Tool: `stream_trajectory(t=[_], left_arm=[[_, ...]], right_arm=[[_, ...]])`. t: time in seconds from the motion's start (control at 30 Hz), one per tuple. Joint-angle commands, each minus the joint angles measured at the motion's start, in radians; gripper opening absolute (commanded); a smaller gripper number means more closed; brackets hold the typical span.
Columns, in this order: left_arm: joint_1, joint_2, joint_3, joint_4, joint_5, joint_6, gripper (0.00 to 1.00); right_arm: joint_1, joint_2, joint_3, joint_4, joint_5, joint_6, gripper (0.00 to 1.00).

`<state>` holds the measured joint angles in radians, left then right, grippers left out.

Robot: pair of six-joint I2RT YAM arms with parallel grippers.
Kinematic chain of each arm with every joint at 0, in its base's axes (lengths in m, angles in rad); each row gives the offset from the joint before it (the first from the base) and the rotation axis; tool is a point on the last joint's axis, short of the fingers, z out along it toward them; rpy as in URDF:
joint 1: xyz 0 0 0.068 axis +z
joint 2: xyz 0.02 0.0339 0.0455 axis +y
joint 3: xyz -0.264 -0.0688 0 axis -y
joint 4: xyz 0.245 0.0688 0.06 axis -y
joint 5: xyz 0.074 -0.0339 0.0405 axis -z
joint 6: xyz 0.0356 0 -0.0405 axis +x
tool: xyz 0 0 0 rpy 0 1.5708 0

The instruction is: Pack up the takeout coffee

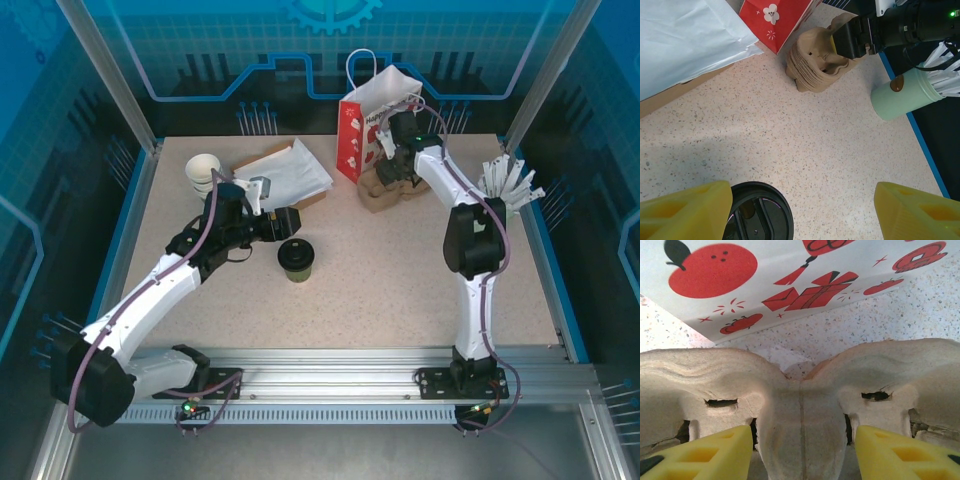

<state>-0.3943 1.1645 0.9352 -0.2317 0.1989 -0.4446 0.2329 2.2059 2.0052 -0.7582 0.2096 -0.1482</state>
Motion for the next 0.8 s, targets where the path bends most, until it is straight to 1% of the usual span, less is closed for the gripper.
stream_trajectory(t=[0.0, 0.1, 0.43, 0.6, 0.77], left_arm=[[-0.008, -0.005, 0.013, -0.001, 0.002, 0.012, 0.76], [-0.008, -0.005, 0.01, -0.001, -0.001, 0.01, 0.76], [-0.009, 0.0, 0.002, 0.006, 0.003, 0.005, 0.76], [-0.009, 0.001, -0.001, 0.005, 0.005, 0.002, 0.76], [-0.008, -0.004, -0.007, 0.005, 0.005, 0.001, 0.76]], right_arm=[[-0.015, 0.027, 0.036, -0.057, 0.004, -0.021, 0.56], [-0.021, 0.035, 0.036, -0.066, -0.003, -0.024, 0.55], [-0.032, 0.044, 0.036, -0.06, -0.016, -0.037, 0.44], [-0.035, 0.021, 0.04, -0.062, -0.017, -0.039, 0.42], [-0.036, -0.025, 0.043, -0.067, -0.026, -0.033, 0.44]])
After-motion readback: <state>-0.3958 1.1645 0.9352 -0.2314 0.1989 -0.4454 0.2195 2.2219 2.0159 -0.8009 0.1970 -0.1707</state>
